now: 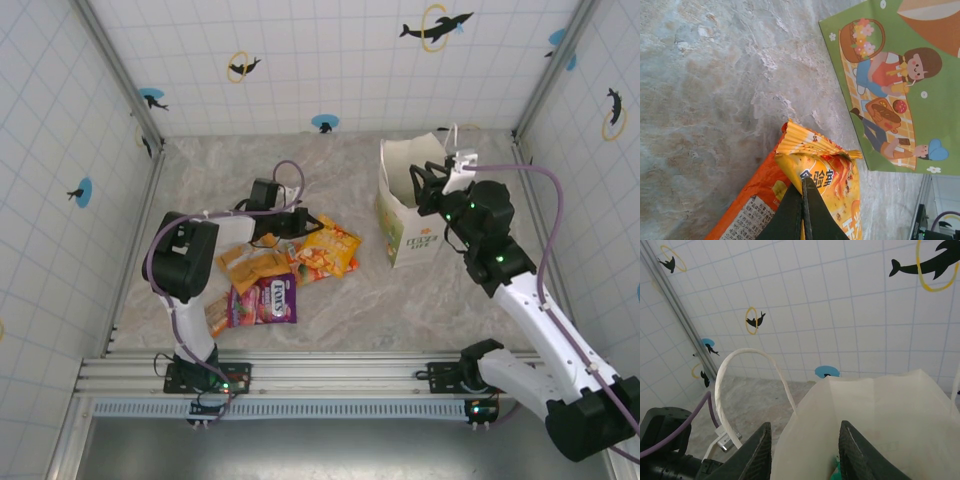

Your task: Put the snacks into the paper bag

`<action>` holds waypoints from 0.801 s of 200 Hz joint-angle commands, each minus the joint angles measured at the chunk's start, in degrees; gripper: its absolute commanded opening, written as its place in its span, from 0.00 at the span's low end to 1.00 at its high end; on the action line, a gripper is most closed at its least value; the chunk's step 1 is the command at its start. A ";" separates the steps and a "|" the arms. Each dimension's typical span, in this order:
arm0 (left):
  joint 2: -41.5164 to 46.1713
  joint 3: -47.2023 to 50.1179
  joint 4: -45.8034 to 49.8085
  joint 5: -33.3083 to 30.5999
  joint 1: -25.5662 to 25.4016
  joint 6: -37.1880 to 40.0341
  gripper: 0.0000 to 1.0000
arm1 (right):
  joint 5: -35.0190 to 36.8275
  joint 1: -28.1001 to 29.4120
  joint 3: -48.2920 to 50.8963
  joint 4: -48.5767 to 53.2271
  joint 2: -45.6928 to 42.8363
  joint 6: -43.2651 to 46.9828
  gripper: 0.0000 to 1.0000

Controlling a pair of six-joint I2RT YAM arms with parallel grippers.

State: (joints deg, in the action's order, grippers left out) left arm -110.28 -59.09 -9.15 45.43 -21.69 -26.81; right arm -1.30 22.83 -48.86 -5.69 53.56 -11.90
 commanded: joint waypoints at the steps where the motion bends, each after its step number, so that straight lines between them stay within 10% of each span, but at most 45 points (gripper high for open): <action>1: 3.53 -2.21 2.67 0.91 0.14 3.34 0.00 | 2.03 -0.05 1.03 -0.01 -3.09 2.16 0.39; 93: 24.33 -0.34 5.52 2.06 -0.06 14.17 0.00 | -15.82 0.37 3.84 -4.02 -8.28 12.70 0.42; 160: 42.24 5.03 3.64 1.61 -0.17 18.43 0.00 | -23.67 9.21 3.89 -3.87 -1.49 16.78 0.63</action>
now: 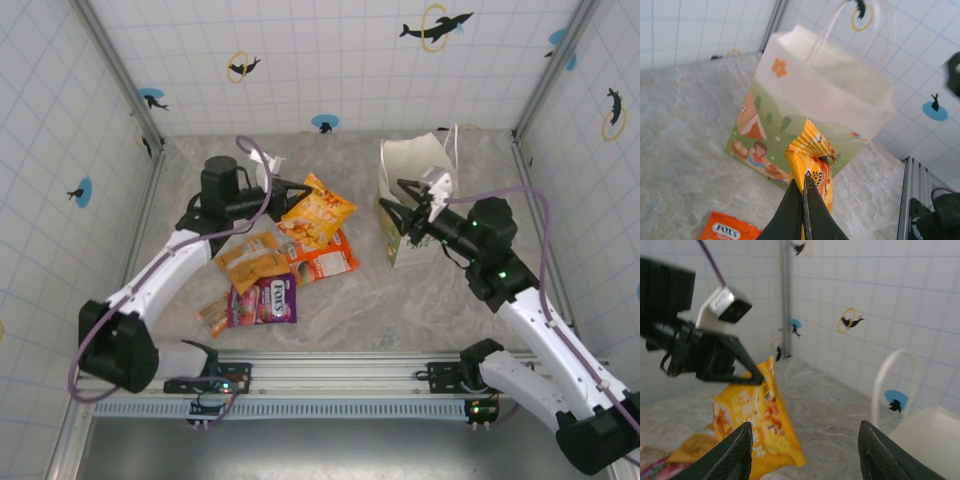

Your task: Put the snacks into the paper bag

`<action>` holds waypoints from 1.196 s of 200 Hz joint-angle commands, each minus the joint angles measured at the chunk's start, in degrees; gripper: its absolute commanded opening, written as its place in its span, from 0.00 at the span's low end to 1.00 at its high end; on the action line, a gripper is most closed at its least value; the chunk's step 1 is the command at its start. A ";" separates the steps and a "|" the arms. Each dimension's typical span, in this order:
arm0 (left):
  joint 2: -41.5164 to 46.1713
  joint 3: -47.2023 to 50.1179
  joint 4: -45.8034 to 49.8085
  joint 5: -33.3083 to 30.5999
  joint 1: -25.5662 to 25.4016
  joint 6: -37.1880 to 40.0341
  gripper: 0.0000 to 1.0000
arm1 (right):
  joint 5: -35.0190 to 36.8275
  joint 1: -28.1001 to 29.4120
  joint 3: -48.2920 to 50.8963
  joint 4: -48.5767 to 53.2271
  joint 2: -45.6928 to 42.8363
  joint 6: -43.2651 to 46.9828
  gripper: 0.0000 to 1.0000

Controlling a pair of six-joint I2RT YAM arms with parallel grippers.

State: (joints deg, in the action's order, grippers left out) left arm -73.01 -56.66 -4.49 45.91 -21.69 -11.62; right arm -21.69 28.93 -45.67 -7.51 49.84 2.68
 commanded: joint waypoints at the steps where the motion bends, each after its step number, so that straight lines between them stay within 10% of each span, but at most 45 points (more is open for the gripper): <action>1: 5.15 2.65 -1.03 1.21 -0.18 3.30 0.00 | -3.32 3.22 0.68 -2.15 2.29 2.18 0.63; 129: 14.04 7.41 -6.03 8.67 -2.01 5.79 0.00 | -17.58 9.69 -7.62 -0.84 17.99 1.67 0.67; 239: 14.43 7.45 -6.47 8.36 -2.26 6.95 0.00 | -16.57 9.83 -5.94 -3.36 17.77 2.51 0.08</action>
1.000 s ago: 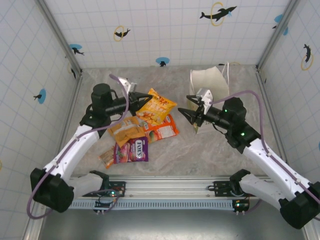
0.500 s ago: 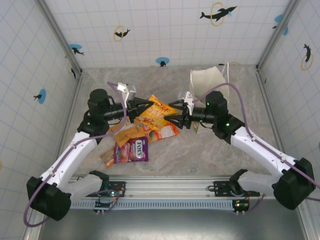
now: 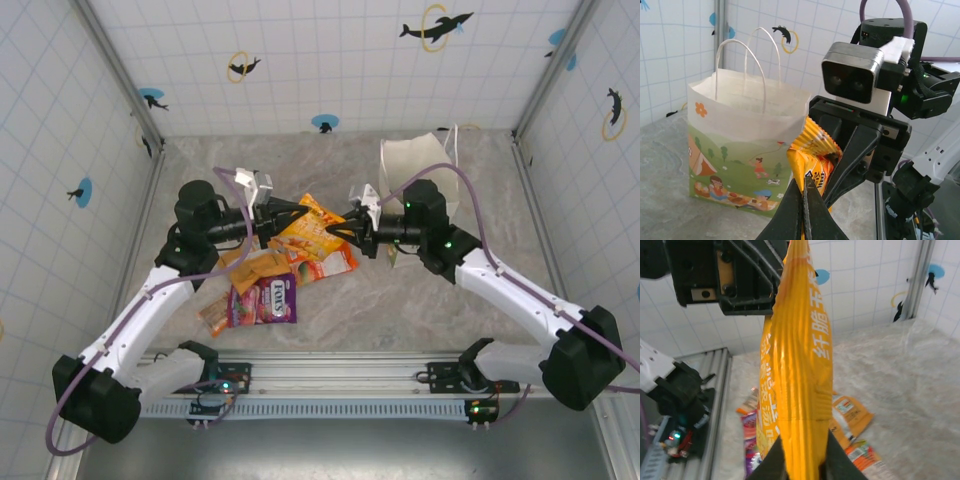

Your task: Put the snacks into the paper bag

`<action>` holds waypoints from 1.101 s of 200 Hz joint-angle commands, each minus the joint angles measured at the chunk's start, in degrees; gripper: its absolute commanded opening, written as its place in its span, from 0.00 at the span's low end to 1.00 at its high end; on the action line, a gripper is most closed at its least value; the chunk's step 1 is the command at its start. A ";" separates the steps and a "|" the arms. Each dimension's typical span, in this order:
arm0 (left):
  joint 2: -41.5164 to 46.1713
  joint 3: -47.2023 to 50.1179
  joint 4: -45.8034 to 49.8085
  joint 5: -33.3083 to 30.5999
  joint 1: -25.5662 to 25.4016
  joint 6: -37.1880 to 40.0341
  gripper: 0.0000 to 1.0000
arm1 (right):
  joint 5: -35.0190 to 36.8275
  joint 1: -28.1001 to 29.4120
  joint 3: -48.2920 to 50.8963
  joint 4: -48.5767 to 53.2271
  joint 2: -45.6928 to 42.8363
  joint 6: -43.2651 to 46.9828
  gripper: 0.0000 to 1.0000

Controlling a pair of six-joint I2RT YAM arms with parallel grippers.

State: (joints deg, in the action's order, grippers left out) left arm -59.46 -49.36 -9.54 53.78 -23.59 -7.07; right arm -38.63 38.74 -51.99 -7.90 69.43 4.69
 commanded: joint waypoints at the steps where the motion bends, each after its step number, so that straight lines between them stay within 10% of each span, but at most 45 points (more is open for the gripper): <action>1: 0.90 0.19 -1.39 0.47 -0.38 2.45 0.00 | 0.38 -0.03 0.38 -2.98 -1.83 0.50 0.08; 28: 0.53 0.29 -0.93 -1.21 -0.38 2.69 0.07 | 1.36 -0.34 0.69 -2.89 -3.14 0.67 0.02; 52: 0.18 0.28 -0.04 -4.73 -0.33 2.58 0.48 | 3.92 -1.12 1.05 -2.82 -5.44 0.54 0.03; 85: 0.23 0.94 1.53 -14.55 -0.32 1.25 0.64 | 11.67 -3.57 1.80 -2.48 -12.11 0.50 0.04; 163: -7.32 0.27 10.53 -42.68 -0.32 -10.30 0.70 | 34.64 -11.68 0.61 -3.30 -23.78 4.49 0.08; 220: -12.56 -1.13 14.48 -41.77 -0.33 -13.47 0.70 | 46.66 -17.59 0.42 -7.19 -18.52 -0.66 0.08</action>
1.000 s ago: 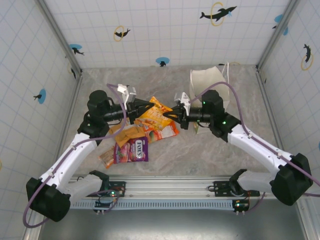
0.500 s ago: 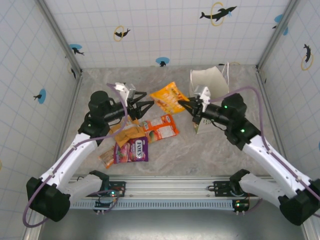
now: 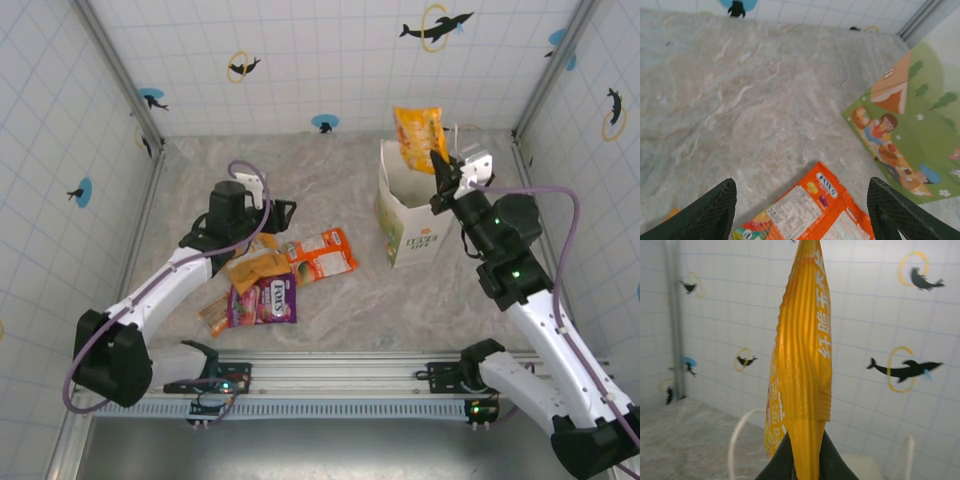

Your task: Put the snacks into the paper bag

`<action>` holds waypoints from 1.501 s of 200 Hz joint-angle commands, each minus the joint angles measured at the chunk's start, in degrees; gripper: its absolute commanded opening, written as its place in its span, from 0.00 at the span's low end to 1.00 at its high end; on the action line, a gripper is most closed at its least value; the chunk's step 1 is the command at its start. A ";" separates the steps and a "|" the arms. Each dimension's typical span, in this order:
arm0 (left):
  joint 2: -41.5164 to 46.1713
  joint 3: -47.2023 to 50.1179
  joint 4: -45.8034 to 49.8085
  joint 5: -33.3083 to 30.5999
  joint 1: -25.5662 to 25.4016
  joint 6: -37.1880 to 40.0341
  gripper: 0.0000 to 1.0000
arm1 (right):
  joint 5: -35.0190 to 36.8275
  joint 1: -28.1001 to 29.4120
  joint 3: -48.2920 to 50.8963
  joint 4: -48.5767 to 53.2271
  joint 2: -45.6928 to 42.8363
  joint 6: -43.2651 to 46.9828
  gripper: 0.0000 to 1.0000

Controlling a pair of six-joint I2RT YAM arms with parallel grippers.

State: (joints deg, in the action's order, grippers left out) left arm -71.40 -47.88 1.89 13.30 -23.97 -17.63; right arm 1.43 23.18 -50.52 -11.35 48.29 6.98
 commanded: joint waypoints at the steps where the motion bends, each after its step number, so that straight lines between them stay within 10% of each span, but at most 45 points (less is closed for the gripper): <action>1: -0.65 -2.64 3.09 -1.28 0.05 -2.93 0.70 | 6.58 -2.14 -1.10 -3.66 2.78 -3.17 0.08; 67: -1.09 -3.18 5.79 -2.29 0.06 -1.25 0.70 | 2.00 -4.94 0.12 -1.40 8.08 -8.96 0.13; 106: -1.91 -3.93 8.76 -3.76 0.05 -0.39 0.71 | -0.05 -5.07 -1.35 2.63 8.71 -8.83 0.40; 180: -2.26 -6.32 14.32 -3.63 0.04 -1.06 0.72 | -4.69 -4.29 -1.65 4.84 7.01 -9.20 0.42; 300: 11.08 6.49 29.10 7.21 18.46 -23.93 0.72 | 7.65 31.61 -0.14 2.90 10.22 -3.12 0.46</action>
State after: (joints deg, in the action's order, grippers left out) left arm -64.42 -45.56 27.40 15.90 -9.87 -35.40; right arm 6.35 52.93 -50.96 -4.34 56.90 3.05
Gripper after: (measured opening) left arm 0.720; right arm 0.459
